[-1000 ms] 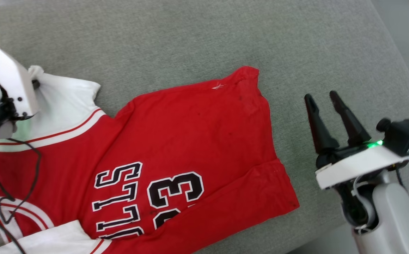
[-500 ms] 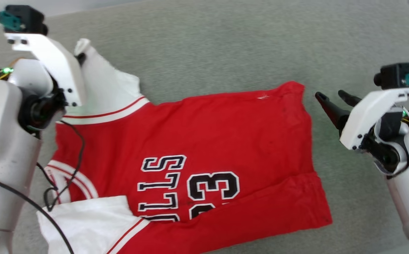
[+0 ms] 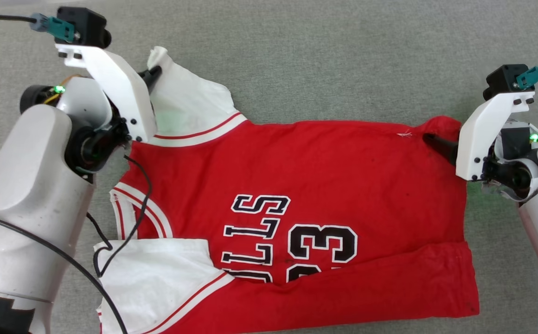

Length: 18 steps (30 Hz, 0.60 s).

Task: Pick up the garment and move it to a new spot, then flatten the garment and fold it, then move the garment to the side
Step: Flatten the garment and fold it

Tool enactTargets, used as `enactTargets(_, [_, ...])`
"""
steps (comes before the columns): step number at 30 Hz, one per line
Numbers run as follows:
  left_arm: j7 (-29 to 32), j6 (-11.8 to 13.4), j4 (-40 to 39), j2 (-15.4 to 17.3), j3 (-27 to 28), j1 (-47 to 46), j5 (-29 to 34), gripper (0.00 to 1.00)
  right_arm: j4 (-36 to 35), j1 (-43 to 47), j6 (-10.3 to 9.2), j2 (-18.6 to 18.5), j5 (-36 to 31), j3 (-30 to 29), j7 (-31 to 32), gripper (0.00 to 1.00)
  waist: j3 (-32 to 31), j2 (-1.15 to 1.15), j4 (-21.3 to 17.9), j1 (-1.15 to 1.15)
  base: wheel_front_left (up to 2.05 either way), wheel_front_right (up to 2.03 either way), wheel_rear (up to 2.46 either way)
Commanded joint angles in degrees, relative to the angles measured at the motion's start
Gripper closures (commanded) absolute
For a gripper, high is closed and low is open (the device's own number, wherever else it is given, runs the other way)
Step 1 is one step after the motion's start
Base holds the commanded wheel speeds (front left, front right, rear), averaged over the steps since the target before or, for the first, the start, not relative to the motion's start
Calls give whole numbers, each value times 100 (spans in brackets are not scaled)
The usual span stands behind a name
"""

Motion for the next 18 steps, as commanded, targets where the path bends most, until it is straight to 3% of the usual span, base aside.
enactTargets(1, [-28,-50,48,-65,-3,31,-70,100,241,142,0,74,29,143,169,0,-9,0,52,0,0,0,0])
enactTargets(2, [-59,-59,64,-88,10,49,-106,100,302,156,0,98,71,180,208,0,-27,0,71,0,0,0,0])
enactTargets(3, [-77,-79,86,-98,14,62,-120,100,342,155,1,110,102,209,218,58,-48,0,84,0,0,0,0])
enactTargets(4, [-107,-96,107,-90,11,75,-126,100,365,136,2,104,123,240,211,100,-67,0,91,0,0,0,0])
enactTargets(12, [-466,-182,252,-62,95,373,-278,100,154,-100,-1,-211,204,318,-317,100,-512,0,145,0,0,0,0])
enactTargets(18, [-841,-184,-26,164,295,1058,-458,100,-315,379,-1,-383,363,361,-703,100,-928,0,124,0,0,0,0])
